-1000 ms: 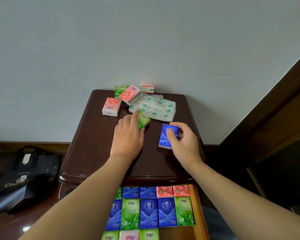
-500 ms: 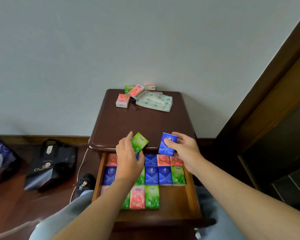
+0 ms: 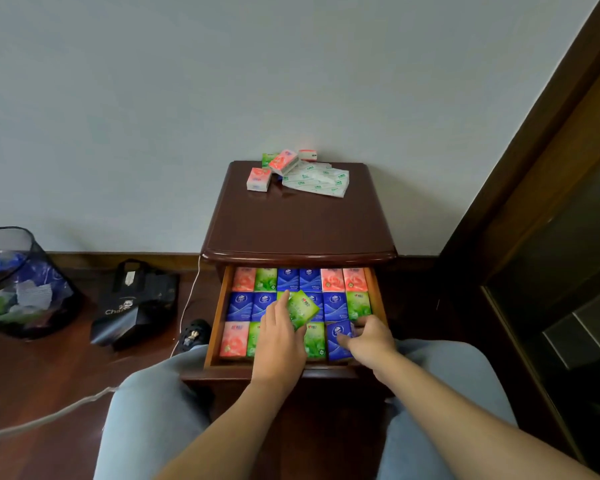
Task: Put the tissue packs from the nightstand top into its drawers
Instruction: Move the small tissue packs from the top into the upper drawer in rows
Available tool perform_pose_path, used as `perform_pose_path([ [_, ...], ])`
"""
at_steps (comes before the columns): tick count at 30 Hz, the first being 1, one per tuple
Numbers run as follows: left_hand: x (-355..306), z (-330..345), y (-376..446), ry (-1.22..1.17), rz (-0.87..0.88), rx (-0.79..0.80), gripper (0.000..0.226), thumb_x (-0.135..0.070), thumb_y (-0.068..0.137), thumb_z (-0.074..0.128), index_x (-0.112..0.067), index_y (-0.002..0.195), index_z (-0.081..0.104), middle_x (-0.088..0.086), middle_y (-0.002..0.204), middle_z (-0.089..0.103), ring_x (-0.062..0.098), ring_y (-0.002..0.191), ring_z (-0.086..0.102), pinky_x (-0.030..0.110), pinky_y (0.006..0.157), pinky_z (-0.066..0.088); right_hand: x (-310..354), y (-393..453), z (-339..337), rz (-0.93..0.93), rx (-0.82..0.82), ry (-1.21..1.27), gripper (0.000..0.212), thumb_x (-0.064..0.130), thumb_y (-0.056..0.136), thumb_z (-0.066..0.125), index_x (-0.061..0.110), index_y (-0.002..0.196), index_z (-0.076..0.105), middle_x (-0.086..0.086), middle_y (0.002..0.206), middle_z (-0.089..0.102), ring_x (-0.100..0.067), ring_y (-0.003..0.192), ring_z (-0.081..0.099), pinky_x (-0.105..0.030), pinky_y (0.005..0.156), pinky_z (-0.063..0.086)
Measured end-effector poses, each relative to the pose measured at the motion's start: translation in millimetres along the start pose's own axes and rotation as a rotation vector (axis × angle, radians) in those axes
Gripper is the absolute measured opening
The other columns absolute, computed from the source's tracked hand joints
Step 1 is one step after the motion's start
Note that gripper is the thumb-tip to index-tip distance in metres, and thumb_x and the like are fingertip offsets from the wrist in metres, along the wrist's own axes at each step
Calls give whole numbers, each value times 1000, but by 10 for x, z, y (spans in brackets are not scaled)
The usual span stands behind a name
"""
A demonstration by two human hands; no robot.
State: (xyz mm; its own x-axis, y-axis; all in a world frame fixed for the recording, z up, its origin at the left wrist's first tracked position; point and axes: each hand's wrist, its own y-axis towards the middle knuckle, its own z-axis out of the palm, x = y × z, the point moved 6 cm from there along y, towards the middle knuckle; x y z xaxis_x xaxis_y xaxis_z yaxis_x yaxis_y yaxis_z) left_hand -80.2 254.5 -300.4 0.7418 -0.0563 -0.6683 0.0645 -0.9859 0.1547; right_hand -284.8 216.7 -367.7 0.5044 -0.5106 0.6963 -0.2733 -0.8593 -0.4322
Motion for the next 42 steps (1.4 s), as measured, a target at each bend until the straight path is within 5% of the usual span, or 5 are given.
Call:
perform_pose_path([
  [4, 63, 26, -11, 34, 13, 27, 72, -18, 100, 64, -6, 159, 25, 8, 152, 40, 21, 140, 41, 29, 116, 36, -25, 49, -1, 19, -17, -88, 50, 32, 86, 85, 15, 126, 62, -4, 118, 73, -17, 93, 69, -25, 59, 51],
  [21, 284, 95, 56, -187, -125, 92, 65, -15, 97, 69, -21, 153, 35, -2, 144, 31, 10, 133, 40, 18, 104, 34, -21, 110, 171, 1, -121, -485, 38, 55, 93, 70, 24, 95, 48, -4, 112, 72, -25, 100, 72, -39, 78, 62],
  [35, 316, 118, 75, -158, -92, 133, 67, -28, 98, 70, -25, 156, 37, -9, 146, 40, 2, 132, 43, 7, 95, 38, 115, -29, 57, -6, -143, -394, 43, 49, 99, 64, 15, 121, 51, -6, 121, 69, -26, 104, 72, -37, 75, 61],
  [39, 328, 111, 77, -185, -94, 126, 74, -23, 93, 76, -25, 155, 36, -11, 147, 44, -7, 129, 37, -8, 89, 31, 379, -193, -64, -271, -201, -627, 38, 44, 99, 63, 23, 122, 43, 2, 125, 63, -21, 102, 72, -30, 65, 50],
  [42, 347, 116, 84, -246, -113, 112, 79, -15, 88, 81, -27, 153, 37, -14, 146, 47, -2, 134, 40, 11, 107, 36, 649, -290, -77, -738, -50, -646, 57, 27, 89, 72, 32, 132, 35, 8, 137, 52, -16, 117, 64, -23, 74, 49],
])
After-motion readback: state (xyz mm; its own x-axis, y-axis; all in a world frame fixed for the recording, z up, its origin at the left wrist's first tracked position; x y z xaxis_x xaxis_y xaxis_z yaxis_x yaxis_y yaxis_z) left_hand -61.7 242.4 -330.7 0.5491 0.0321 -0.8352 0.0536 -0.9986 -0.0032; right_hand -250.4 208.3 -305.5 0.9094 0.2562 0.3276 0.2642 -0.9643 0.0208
